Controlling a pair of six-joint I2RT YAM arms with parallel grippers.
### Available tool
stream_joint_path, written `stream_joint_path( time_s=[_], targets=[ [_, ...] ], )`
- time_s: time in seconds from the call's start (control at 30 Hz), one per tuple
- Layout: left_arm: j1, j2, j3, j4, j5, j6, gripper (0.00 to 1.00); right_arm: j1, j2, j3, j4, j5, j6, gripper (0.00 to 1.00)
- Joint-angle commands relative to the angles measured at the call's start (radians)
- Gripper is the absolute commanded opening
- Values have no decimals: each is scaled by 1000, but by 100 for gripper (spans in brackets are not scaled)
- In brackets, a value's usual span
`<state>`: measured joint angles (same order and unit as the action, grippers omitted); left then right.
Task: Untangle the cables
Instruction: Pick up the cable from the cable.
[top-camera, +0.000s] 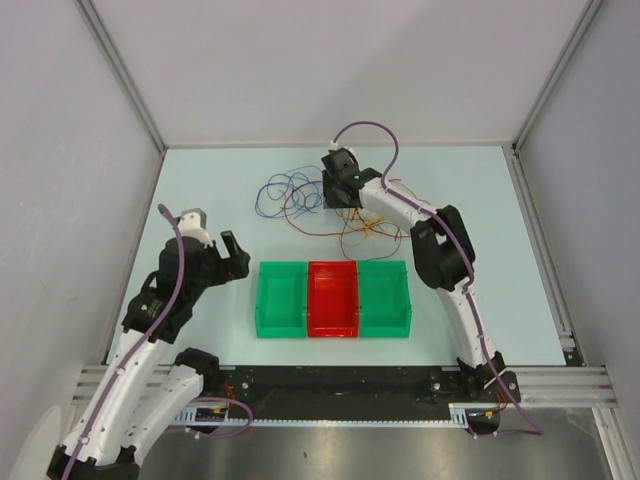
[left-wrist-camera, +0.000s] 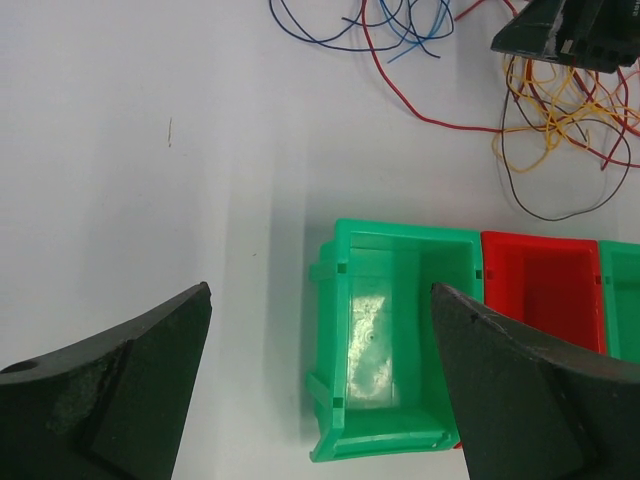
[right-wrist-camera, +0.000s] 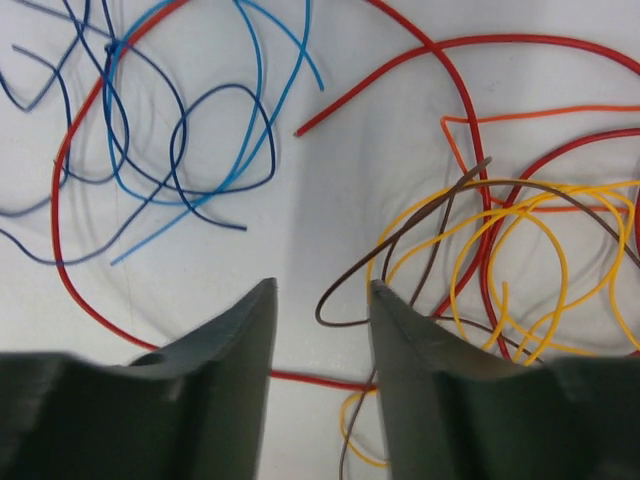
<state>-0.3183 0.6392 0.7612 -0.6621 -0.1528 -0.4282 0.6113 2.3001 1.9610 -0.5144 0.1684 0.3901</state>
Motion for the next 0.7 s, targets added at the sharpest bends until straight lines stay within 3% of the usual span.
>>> stream_joint_path(
  time_s=[0.0,0.1,0.2,0.23,0.5,0.67],
  targets=[
    [-16,-10,47,-16,-50,-14,95,-2,38,75,36,31,21,38],
    [-15,-13,49,-22,-71,-18,96,-2,54,104,31,17,21,25],
    [-16,-9,49,-21,-70,-18,96,-4,64,144,8,3,13,2],
    [-16,-7,49,-22,-70,-18,96,-2,62,153,1,3,13,0],
    [-16,2,47,-24,-70,-18,96,50,-106,145,-6,0,-62,0],
    [-7,13,44,-11,-30,-9,96,79,-258,179,14,-81,-155,0]
  ],
)
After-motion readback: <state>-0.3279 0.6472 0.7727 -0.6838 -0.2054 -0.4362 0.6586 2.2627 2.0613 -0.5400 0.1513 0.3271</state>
